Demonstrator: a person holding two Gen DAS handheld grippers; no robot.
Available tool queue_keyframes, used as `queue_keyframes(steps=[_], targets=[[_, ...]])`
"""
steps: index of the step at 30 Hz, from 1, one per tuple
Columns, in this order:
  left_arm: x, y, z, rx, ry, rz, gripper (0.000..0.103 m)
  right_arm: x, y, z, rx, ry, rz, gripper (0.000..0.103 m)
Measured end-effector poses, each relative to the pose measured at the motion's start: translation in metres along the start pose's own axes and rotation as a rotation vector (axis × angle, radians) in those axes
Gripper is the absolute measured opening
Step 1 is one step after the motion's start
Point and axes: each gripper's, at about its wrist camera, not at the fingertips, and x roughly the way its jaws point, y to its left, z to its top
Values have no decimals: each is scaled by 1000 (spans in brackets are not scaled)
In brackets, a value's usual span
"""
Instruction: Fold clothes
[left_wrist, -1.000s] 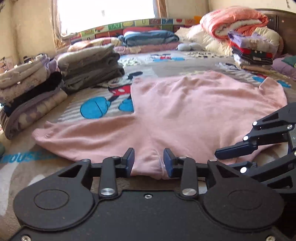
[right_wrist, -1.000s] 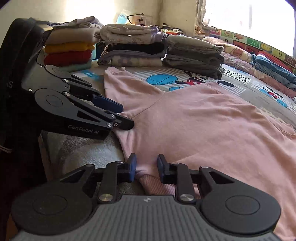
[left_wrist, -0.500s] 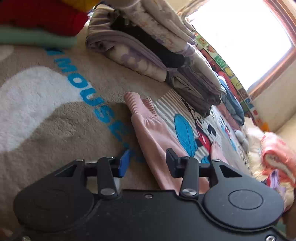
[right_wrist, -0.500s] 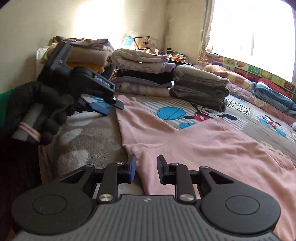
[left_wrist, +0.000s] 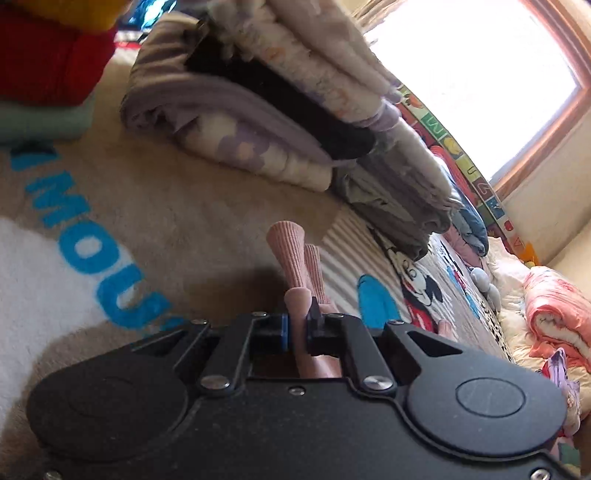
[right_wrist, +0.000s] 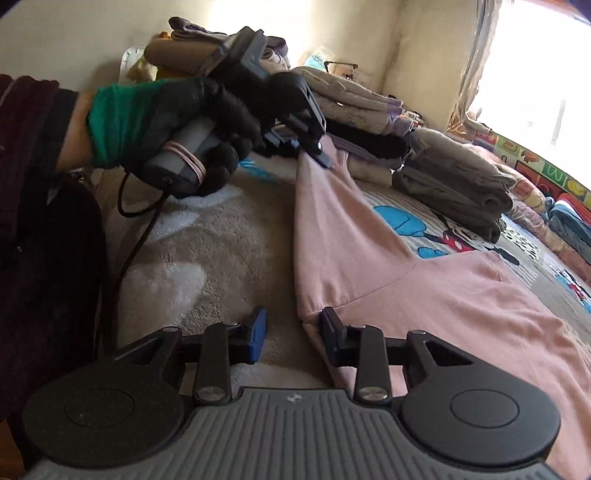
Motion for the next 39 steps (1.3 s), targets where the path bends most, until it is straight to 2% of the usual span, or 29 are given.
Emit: queue_keyframes(steps=[3, 6, 8, 10, 13, 17, 18, 19, 21, 24, 26, 27, 30, 31, 33, 39], targets=[[2, 6, 2, -19, 7, -4, 7, 0, 0, 2, 4, 13, 5, 35], [5, 14, 3, -52, 30, -3, 14, 1, 3, 1, 11, 15, -7, 35], [-2, 15, 6, -63, -3, 9, 14, 1, 1, 1, 33, 17, -7, 35], [-15, 9, 8, -25, -63, 53, 17, 2, 2, 3, 32, 29, -14, 35], [-33, -6, 6, 63, -122, 72, 17, 4, 5, 7, 28, 51, -28, 36], [-43, -23, -2, 106, -54, -73, 21, 5, 4, 7, 66, 58, -35, 37], [-41, -26, -7, 92, -4, -144, 27, 5, 4, 7, 79, 56, -37, 38], [-38, -30, -13, 73, 48, -215, 40, 5, 3, 6, 99, 53, -34, 38], [-28, -36, -28, 8, 171, -347, 54, 5, 0, 4, 140, 45, -29, 38], [-15, -56, -55, 3, 344, -468, 57, 5, -3, 2, 197, 34, -22, 41], [-8, -66, -67, 14, 389, -496, 57, 4, -4, 1, 223, 26, -18, 44], [-3, -68, -70, 8, 403, -496, 57, 4, -3, 0, 231, 23, -18, 45], [18, -53, -67, -41, 394, -416, 56, 5, 0, 1, 234, 26, -24, 50], [25, -47, -64, -61, 387, -392, 48, 5, 1, 1, 233, 28, -24, 51], [34, -37, -47, -98, 343, -363, 44, 6, 1, 2, 231, 32, -24, 51], [42, -4, -10, -197, 220, -327, 44, 5, 2, 2, 231, 36, -24, 52]])
